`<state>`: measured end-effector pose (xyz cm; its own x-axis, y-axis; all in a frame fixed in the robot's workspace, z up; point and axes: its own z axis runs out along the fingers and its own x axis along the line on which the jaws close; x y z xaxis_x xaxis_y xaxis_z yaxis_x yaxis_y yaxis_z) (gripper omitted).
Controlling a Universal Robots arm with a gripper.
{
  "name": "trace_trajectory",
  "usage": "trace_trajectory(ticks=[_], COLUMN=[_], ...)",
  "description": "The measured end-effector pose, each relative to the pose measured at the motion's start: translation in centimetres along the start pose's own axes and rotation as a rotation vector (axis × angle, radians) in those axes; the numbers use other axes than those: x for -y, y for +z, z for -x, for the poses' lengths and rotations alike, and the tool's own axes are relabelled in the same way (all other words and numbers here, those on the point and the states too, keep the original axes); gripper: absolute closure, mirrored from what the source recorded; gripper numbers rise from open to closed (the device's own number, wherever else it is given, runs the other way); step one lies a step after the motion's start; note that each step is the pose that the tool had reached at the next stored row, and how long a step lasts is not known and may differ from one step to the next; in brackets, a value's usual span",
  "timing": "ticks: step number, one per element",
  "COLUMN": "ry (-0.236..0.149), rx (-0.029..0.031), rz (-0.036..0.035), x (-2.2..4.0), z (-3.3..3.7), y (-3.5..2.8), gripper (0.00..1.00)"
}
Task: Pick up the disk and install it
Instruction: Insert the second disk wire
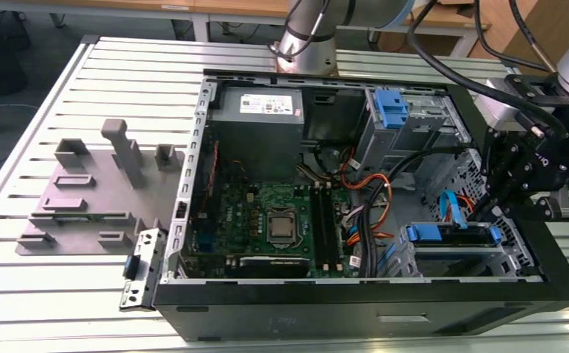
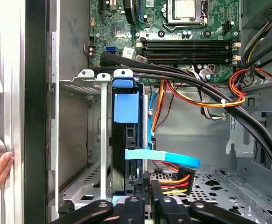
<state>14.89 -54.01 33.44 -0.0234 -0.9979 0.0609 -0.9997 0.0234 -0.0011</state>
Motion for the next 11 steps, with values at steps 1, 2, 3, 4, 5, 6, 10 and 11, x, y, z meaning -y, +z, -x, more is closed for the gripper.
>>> trace_trajectory(ticks=[1,2,3,4,5,6,10,11], ry=[0.000,0.000,0.000,0.000,0.000,0.000,0.000,0.000], rx=[-0.0002,-0.0004,-0.0006,-0.0008,-0.0010,-0.0012,-0.0019,-0.0013], rz=[0.0000,0.0000,0.0000,0.0000,0.0000,0.0000,0.0000,0.0000], x=[0.00,0.00,0.00,0.00,0.00,0.00,0.00,0.00], z=[0.00,0.00,0.00,0.00,0.00,0.00,0.00,-0.01], y=[0.00,0.00,0.00,0.00,0.00,0.00,-0.13,-0.22], gripper=[0.84,0.84,0.84,0.84,0.84,0.84,0.84,0.84])
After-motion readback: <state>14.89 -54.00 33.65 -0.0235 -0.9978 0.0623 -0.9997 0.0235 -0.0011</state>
